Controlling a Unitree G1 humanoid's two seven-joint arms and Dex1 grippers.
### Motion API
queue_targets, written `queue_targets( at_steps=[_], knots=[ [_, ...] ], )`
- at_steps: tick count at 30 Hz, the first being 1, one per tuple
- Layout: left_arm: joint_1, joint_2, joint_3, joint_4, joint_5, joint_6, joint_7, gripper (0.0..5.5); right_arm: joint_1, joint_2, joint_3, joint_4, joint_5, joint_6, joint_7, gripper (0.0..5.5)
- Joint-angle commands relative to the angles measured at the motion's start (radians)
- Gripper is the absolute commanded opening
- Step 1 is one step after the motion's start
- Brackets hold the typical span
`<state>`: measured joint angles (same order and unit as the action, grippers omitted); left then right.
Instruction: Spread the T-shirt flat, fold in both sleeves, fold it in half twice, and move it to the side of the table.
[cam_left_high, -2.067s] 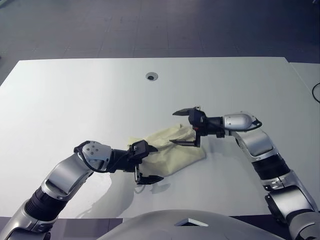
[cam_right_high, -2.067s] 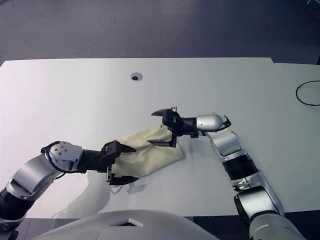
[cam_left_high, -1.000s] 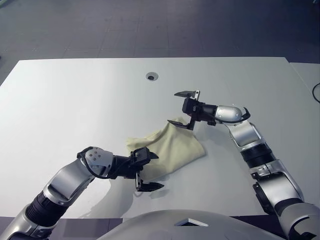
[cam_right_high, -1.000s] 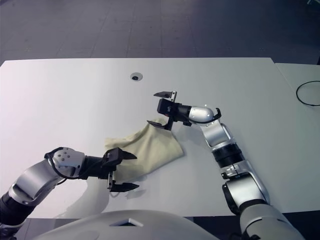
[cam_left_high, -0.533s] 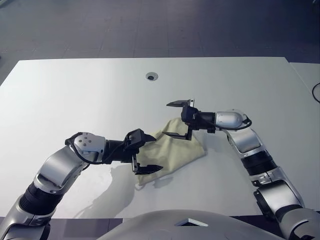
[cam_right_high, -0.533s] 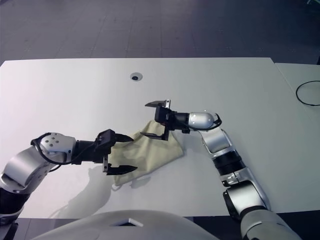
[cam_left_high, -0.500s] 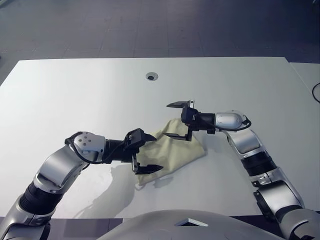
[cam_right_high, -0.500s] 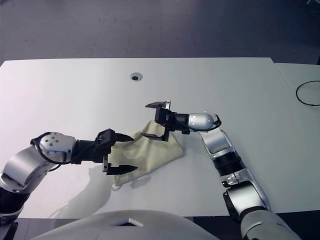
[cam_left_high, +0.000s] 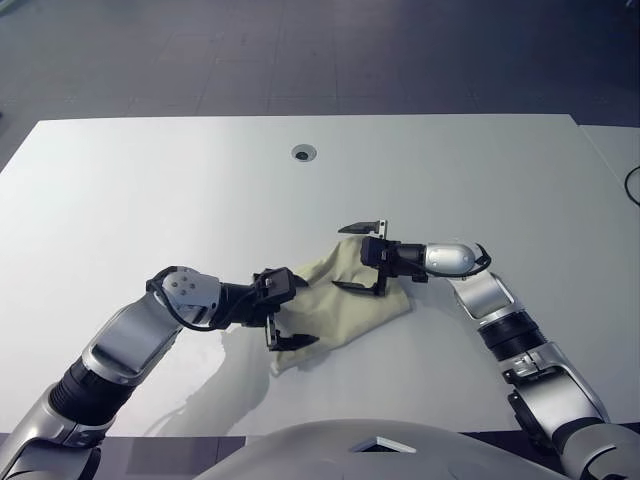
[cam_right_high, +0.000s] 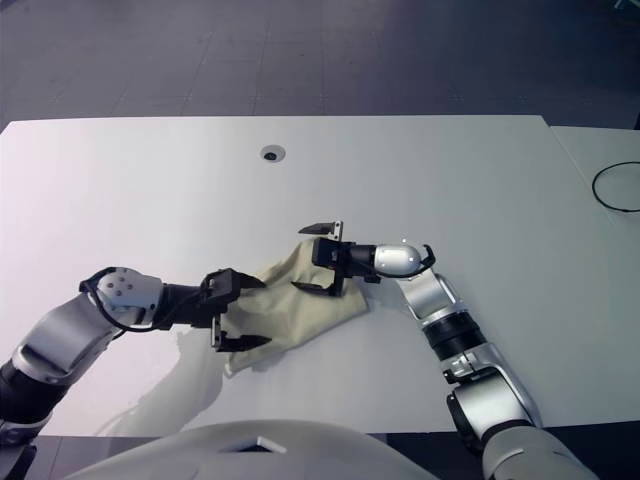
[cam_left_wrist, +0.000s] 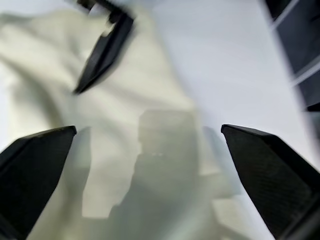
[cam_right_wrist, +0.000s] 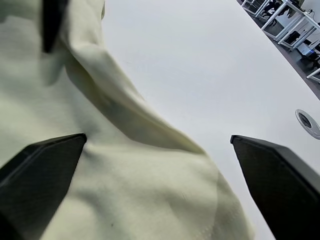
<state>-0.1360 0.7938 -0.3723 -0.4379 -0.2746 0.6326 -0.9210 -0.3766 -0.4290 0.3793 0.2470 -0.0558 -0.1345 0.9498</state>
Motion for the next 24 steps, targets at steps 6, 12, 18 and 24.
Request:
queue_targets(
  at_steps=[6, 12, 18, 24],
  knots=[
    [-0.049, -0.046, 0.053, 0.089, 0.059, -0.031, 0.072, 5.40, 0.015, -0.017, -0.004, -0.021, -0.002, 0.013, 0.005, 5.39],
    [-0.104, -0.056, 0.218, 0.102, -0.058, 0.029, 0.063, 5.40, -0.020, -0.034, -0.050, -0.319, 0.334, 0.393, 0.207, 5.39],
    [-0.157, -0.062, 0.268, 0.176, -0.057, 0.019, 0.067, 5.40, -0.025, -0.050, 0.018, -0.299, 0.339, 0.439, 0.294, 5.39],
    [-0.234, -0.092, 0.332, 0.258, -0.063, 0.016, 0.105, 5.40, 0.014, -0.047, 0.114, -0.146, 0.238, 0.327, 0.341, 5.39]
  ],
)
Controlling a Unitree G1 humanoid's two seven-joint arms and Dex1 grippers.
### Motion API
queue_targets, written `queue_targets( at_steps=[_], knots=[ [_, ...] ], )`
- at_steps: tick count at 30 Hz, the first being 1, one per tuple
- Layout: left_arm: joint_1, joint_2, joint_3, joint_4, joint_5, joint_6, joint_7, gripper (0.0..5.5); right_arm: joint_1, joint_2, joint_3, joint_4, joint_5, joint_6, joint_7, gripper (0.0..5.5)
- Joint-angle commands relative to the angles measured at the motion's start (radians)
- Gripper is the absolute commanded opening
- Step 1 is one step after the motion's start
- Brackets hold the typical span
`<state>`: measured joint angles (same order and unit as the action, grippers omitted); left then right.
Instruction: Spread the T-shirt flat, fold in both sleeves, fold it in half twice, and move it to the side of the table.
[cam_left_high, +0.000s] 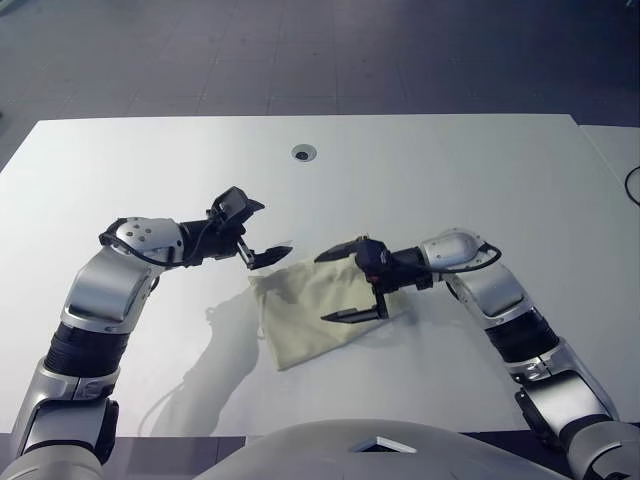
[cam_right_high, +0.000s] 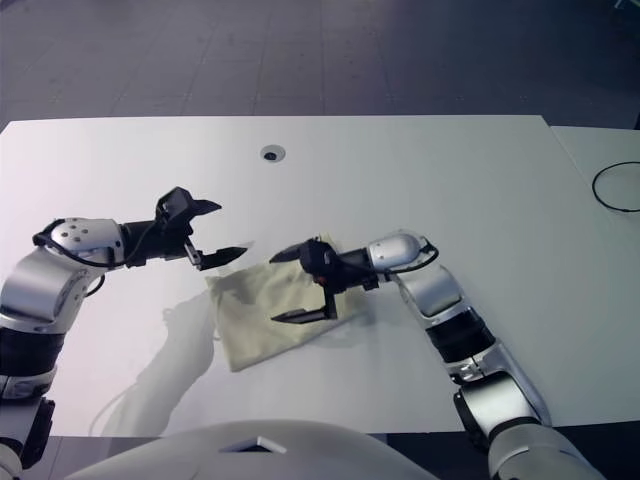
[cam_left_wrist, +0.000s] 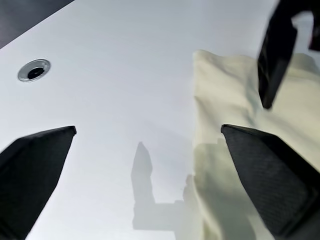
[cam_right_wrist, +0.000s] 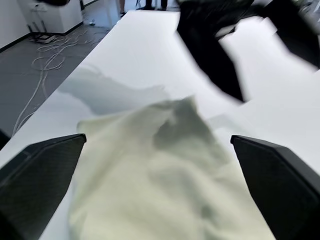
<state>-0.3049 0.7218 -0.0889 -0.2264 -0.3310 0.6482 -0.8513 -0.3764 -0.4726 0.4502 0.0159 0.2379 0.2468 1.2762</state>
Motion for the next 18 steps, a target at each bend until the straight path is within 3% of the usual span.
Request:
queue_targets(
  at_steps=[1, 5, 9, 13, 18],
  knots=[
    [-0.088, -0.031, 0.060, 0.069, -0.004, -0.004, 0.052, 5.40, 0.024, 0.003, 0.048, 0.115, -0.070, -0.060, 0.001, 5.39],
    [-0.141, -0.059, 0.096, 0.127, 0.013, -0.020, 0.121, 5.40, 0.112, 0.008, 0.038, 0.173, -0.132, -0.045, -0.126, 5.39],
    [-0.141, -0.064, 0.129, 0.117, 0.008, -0.010, 0.164, 5.40, 0.261, -0.073, 0.000, 0.133, -0.157, 0.091, -0.251, 5.39],
    [-0.111, -0.075, 0.181, 0.084, 0.011, 0.012, 0.227, 5.40, 0.328, -0.146, -0.157, 0.292, -0.140, 0.162, -0.398, 5.39],
    [-0.054, -0.135, 0.194, 0.020, 0.025, 0.032, 0.330, 5.40, 0.268, -0.116, -0.368, 0.686, -0.128, 0.155, -0.784, 5.39]
  ],
)
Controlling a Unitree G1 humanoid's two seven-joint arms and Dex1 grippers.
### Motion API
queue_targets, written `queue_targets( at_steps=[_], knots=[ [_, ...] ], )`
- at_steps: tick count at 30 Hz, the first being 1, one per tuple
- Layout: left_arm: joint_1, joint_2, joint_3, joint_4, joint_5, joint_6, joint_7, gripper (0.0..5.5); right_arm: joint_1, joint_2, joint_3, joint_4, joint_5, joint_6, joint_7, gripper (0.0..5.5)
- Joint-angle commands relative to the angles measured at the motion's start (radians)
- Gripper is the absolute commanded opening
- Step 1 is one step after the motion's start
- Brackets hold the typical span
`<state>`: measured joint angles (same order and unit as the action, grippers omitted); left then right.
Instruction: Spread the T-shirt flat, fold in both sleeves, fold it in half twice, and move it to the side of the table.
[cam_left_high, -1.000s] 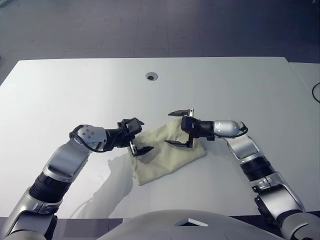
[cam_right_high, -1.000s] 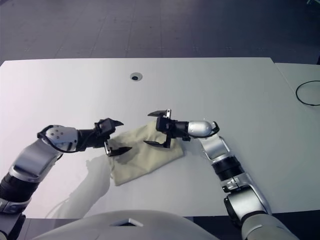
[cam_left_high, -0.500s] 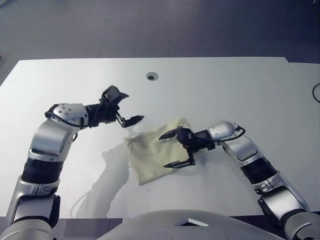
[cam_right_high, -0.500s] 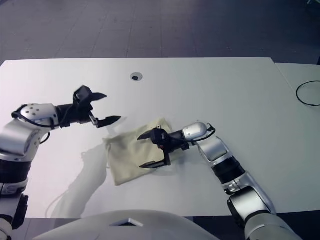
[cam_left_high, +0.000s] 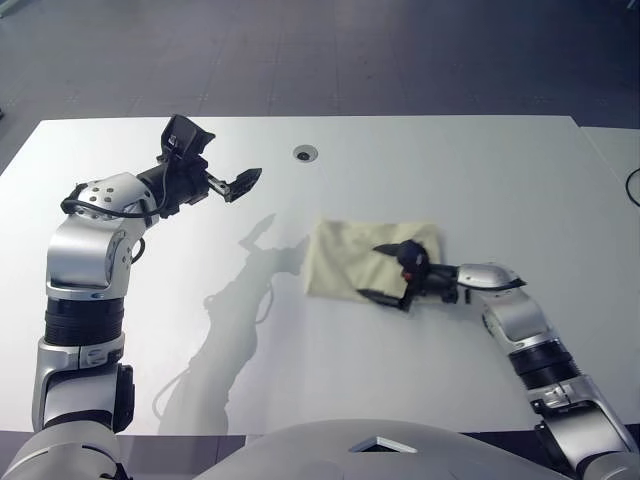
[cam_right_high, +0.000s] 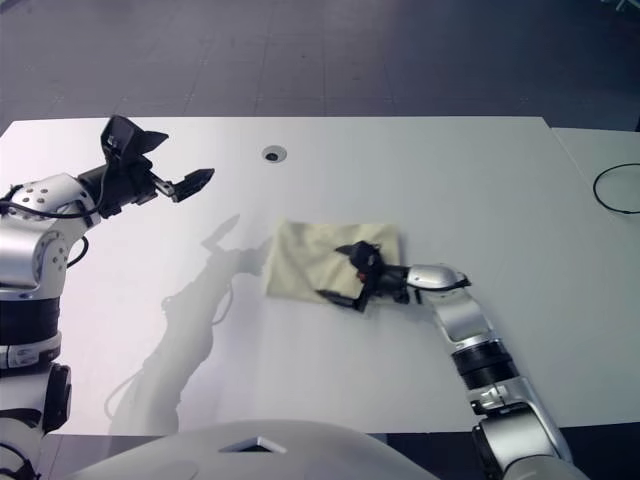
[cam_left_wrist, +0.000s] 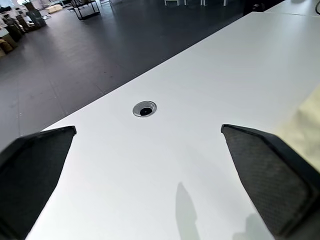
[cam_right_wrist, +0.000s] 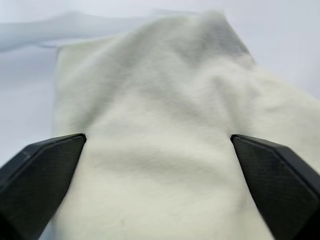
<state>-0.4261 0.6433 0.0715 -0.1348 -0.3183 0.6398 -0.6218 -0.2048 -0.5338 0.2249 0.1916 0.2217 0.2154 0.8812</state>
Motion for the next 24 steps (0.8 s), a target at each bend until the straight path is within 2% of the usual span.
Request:
queue_targets(
  at_steps=[1, 7, 10, 13, 17, 20, 24],
  knots=[
    [0.078, -0.074, 0.037, -0.087, 0.018, 0.050, 0.135, 5.40, 0.077, -0.041, -0.179, 0.560, -0.094, 0.194, -0.453, 5.39],
    [0.106, -0.215, 0.024, -0.105, 0.123, 0.100, 0.419, 5.40, -0.046, 0.079, -0.377, 0.622, -0.008, 0.206, -0.890, 5.39],
    [0.112, -0.277, 0.037, -0.120, 0.133, 0.112, 0.502, 5.40, -0.122, 0.127, -0.404, 0.576, 0.004, 0.180, -0.979, 5.39],
    [0.097, -0.281, 0.027, -0.143, 0.172, 0.099, 0.546, 5.40, -0.164, 0.138, -0.410, 0.267, 0.021, 0.147, -0.979, 5.39],
    [0.071, -0.315, 0.069, -0.250, 0.198, 0.129, 0.633, 5.40, -0.207, 0.121, -0.380, -0.317, 0.049, 0.337, -0.990, 5.39],
    [0.068, -0.329, 0.052, -0.299, 0.185, 0.167, 0.644, 5.40, -0.148, 0.159, -0.338, -0.494, 0.060, 0.455, -0.997, 5.39],
    [0.053, -0.344, 0.061, -0.329, 0.168, 0.208, 0.656, 5.40, -0.089, 0.207, -0.313, -0.585, 0.075, 0.541, -0.989, 5.39]
  ],
)
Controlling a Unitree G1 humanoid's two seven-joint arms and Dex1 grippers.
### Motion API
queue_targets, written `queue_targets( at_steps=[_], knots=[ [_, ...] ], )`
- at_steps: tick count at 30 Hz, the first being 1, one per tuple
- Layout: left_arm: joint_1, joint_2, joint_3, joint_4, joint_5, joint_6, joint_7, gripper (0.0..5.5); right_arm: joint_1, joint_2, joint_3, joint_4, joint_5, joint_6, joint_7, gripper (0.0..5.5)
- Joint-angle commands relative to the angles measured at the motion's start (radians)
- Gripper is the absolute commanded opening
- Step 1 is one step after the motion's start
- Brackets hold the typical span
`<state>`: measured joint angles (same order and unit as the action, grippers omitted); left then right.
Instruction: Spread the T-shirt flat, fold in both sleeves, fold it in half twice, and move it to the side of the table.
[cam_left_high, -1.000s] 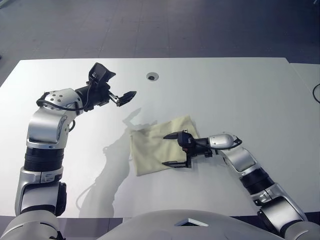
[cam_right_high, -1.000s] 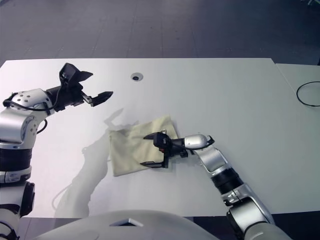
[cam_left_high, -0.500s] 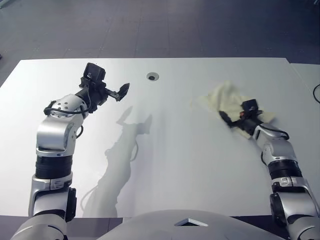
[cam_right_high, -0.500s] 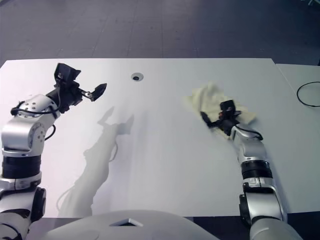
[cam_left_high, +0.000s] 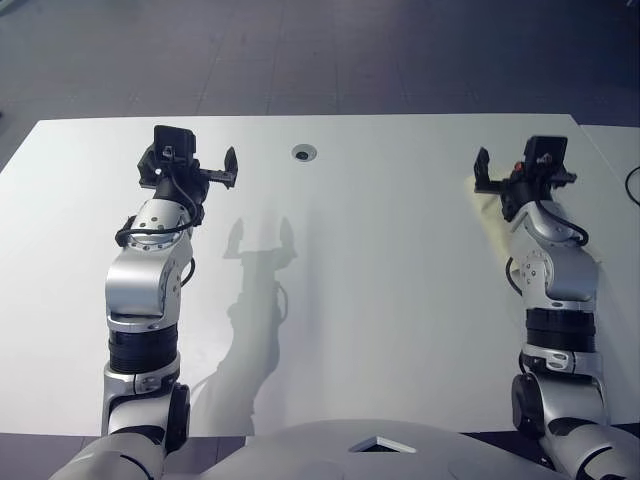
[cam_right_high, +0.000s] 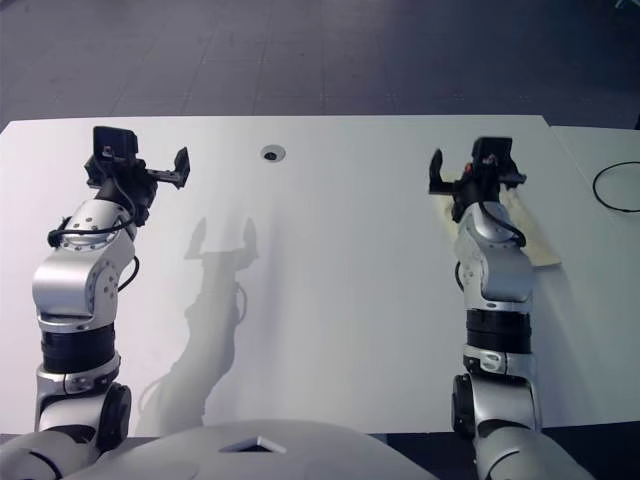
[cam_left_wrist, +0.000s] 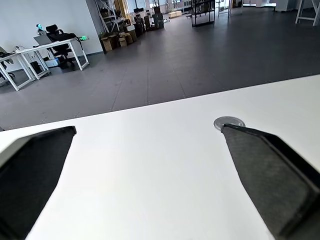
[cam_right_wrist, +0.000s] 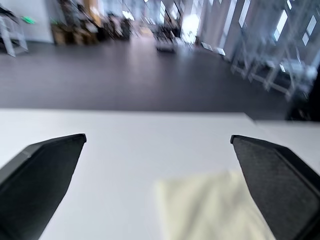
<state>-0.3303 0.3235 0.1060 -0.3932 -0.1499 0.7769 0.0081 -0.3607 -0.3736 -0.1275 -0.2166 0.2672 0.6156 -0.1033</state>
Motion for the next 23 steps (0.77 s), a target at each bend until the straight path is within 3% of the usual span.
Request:
queue_targets(
  at_steps=[1, 23],
  knots=[
    [-0.047, -0.027, 0.031, -0.079, -0.002, 0.085, 0.027, 5.40, 0.061, 0.052, 0.036, -0.187, 0.029, 0.160, -0.002, 5.39],
    [-0.129, -0.034, 0.042, -0.105, -0.010, 0.231, -0.019, 5.40, 0.015, 0.076, -0.010, -0.220, -0.045, 0.253, 0.023, 5.39]
  ],
)
